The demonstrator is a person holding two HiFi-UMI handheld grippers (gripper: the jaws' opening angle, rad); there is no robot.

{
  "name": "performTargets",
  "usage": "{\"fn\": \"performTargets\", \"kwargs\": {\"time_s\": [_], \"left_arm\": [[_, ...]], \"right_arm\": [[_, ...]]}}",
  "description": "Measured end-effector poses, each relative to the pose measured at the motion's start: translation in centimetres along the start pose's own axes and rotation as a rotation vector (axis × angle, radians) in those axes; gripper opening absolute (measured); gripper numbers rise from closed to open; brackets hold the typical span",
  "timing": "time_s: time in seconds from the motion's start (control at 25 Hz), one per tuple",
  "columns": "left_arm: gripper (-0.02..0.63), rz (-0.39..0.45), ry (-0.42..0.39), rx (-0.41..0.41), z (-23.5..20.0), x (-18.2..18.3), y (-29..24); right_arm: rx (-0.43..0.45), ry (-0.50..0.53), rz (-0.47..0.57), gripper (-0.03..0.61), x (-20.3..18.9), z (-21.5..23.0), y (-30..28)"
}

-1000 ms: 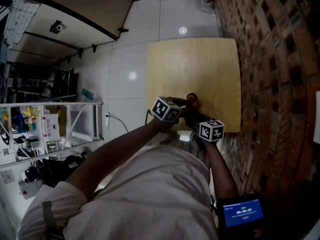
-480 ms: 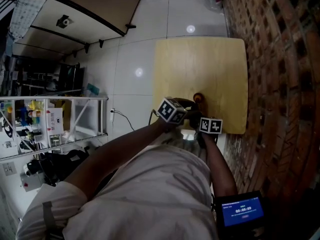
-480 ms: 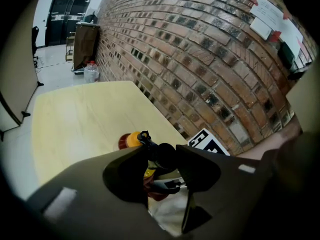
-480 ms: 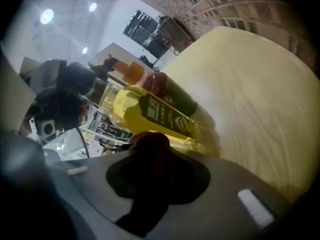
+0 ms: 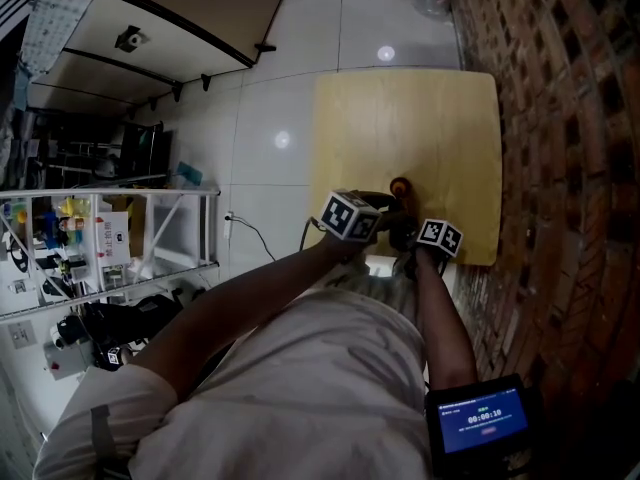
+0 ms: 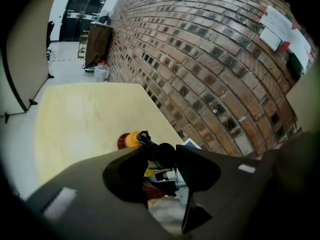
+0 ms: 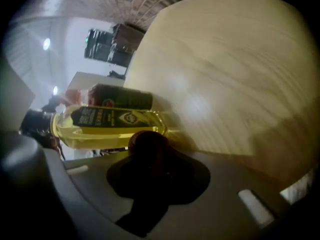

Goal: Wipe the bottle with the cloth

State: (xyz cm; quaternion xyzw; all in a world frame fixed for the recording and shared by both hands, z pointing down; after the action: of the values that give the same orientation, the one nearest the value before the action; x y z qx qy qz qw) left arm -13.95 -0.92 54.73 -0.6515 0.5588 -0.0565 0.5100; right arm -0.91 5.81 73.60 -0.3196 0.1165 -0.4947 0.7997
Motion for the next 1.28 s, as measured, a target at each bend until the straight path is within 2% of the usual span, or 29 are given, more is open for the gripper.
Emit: {"fn": "performTargets", "kwargs": {"time_s": [0.08, 0.2, 0.32, 0.6, 0.68, 0.76, 0.88, 0.96, 1.12, 1.2, 1.28], "left_arm": [[0.193, 0.014, 0.04, 0.027, -0.4, 0.0, -0.2], [0.193, 0.025, 0.1, 0.031, -0.5, 0.0, -0.6], [0.203, 0.027, 0.131, 0.013, -0.8, 0.0, -1.0], [0.249, 0.013, 0.008, -0.013, -1.6, -0.6, -0.4], [0.262, 0.003, -0.063, -0.008, -1.7, -0.8, 0.5], [0.262, -0.021, -0.185, 0.03, -1.5, -0.9, 1.4], [0.273, -0.066, -0.491, 0.117, -0.5, -0.1, 2.4], [0.285, -0.109, -0.633, 0.144, -0.3, 0.0, 2.3], [0.296, -0.165, -0.799, 0.169, 0.1, 1.0, 1.4], [0.291, -0.202, -0.901, 0.146, 0.7, 1.1, 1.2], [0.278, -0.235, -0.909, 0.085, 1.4, 1.0, 1.1]], "right_arm": [[0.023, -0.092, 0.069, 0.078, 0.1, 1.0, 0.5], [0.032, -0.085, 0.113, 0.078, 0.2, 1.5, 1.8], [0.023, 0.001, 0.131, 0.08, 0.5, 1.4, 3.1], [0.002, 0.281, 0.181, 0.08, -0.1, 0.0, 5.5], [0.001, 0.313, 0.226, 0.08, -0.5, -0.4, 6.4], [0.0, 0.352, 0.267, 0.081, -0.8, -0.9, 7.1], [0.018, 0.442, 0.291, 0.08, -0.9, -2.9, 7.3], [0.037, 0.473, 0.299, 0.081, -0.9, -4.4, 6.9], [0.06, 0.506, 0.296, 0.081, -0.1, -6.4, 5.9], [0.058, 0.505, 0.281, 0.081, -0.1, -6.5, 5.2], [0.009, 0.485, 0.26, 0.081, -0.3, -5.3, 4.4]]}}
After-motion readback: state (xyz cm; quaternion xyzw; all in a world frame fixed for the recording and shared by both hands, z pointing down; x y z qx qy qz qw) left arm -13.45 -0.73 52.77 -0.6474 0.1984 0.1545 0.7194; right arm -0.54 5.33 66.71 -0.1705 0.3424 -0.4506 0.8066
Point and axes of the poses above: the fingertips, and each gripper's own axes: y backward along the fingers, z to its right, x out of its top, the point moved 9 cm from there along y, backward along the fingers, and after that the axes turned 3 degrees about -y, right-handed, at the moved point
